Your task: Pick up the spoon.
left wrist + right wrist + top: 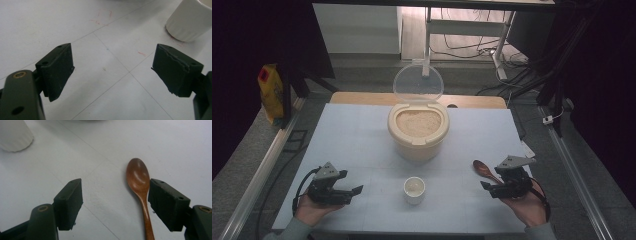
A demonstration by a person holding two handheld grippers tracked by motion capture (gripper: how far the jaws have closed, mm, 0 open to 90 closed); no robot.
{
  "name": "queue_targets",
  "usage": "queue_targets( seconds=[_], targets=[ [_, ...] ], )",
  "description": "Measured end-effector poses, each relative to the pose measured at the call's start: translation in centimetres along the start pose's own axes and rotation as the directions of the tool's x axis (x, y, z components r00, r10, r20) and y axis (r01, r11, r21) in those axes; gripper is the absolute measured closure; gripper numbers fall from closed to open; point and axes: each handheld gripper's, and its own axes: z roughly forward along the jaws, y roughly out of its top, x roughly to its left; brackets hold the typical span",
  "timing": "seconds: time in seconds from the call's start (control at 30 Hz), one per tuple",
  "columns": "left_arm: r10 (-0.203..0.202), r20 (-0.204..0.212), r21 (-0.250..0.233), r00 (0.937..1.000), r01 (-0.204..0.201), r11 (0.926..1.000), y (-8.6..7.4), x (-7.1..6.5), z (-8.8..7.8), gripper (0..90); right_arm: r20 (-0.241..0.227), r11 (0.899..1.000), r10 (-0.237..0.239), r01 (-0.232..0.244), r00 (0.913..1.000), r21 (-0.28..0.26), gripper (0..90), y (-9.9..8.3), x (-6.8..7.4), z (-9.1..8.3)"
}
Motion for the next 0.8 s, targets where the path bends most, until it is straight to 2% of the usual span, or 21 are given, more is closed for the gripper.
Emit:
queue_targets(
  seconds=[0.1,0.13,0.2,0.3,0.37,0.47,0.53,0.57,0.63,0.67,0.7,0.73,0.77,0.8],
  targets=[
    [0.003,0.001,-0.002,1.0,-0.003,1.0,0.0,0.1,0.0,16.9,0.013,0.998,-0.011,0.011,0.9998,0.057,28.9,0.6,-0.6,0.1],
    [0.003,0.003,-0.002,1.0,-0.003,1.0,0.0,0.1,-0.1,16.9,0.013,0.998,-0.011,0.011,0.9998,0.057,28.9,0.6,-0.6,0.1],
    [0.003,0.0,-0.004,1.0,-0.003,1.0,0.0,0.2,-0.1,16.9,0.015,0.994,-0.008,0.006,0.9998,0.105,29.0,0.8,-1.4,0.1],
    [0.0,0.0,-0.006,1.0,0.0,1.0,0.0,0.3,-0.2,16.9,0.026,0.991,-0.003,0.0,0.9997,0.133,29.5,0.7,-2.0,0.1],
    [0.0,-0.002,-0.005,1.0,0.0,1.0,0.0,0.3,-0.2,16.9,0.056,0.981,-0.014,0.003,0.9983,0.193,32.0,0.4,-2.9,0.2],
    [-0.002,-0.004,-0.005,1.0,0.002,1.0,-0.1,0.4,-0.2,16.9,0.069,0.967,-0.001,-0.017,0.9976,0.256,34.2,-0.4,-4.0,0.6],
    [-0.001,-0.006,-0.003,1.0,0.001,1.0,-0.1,0.4,-0.1,16.9,0.071,0.963,0.007,-0.026,0.9975,0.267,34.8,-0.8,-4.4,0.7],
    [0.0,-0.006,-0.003,1.0,0.0,1.0,-0.1,0.4,-0.1,16.9,0.067,0.956,0.031,-0.049,0.9973,0.289,36.8,-1.5,-5.1,0.9],
    [0.002,-0.006,-0.001,1.0,-0.002,1.0,-0.1,0.3,-0.1,16.9,0.053,0.949,0.04,-0.054,0.9978,0.312,38.3,-2.1,-5.5,1.1],
    [0.002,-0.006,0.0,1.0,-0.002,1.0,-0.1,0.3,-0.1,16.9,0.053,0.949,0.04,-0.054,0.9978,0.312,38.3,-2.1,-5.5,1.1],
    [0.002,-0.006,0.001,1.0,-0.002,1.0,-0.1,0.3,-0.1,16.9,0.044,0.941,0.044,-0.057,0.9981,0.335,40.3,-2.6,-5.7,1.4],
    [0.001,-0.006,0.001,1.0,-0.001,1.0,-0.1,0.4,0.0,16.9,0.044,0.941,0.044,-0.057,0.9981,0.335,40.3,-2.6,-5.7,1.4],
    [0.001,-0.005,0.002,1.0,-0.001,1.0,-0.1,0.4,0.0,16.9,0.032,0.933,0.049,-0.057,0.9983,0.355,42.2,-2.9,-5.9,1.8],
    [0.001,-0.007,0.002,1.0,-0.001,1.0,-0.1,0.4,0.0,16.9,0.032,0.933,0.049,-0.057,0.9983,0.355,42.2,-2.9,-5.9,1.8]
  ],
)
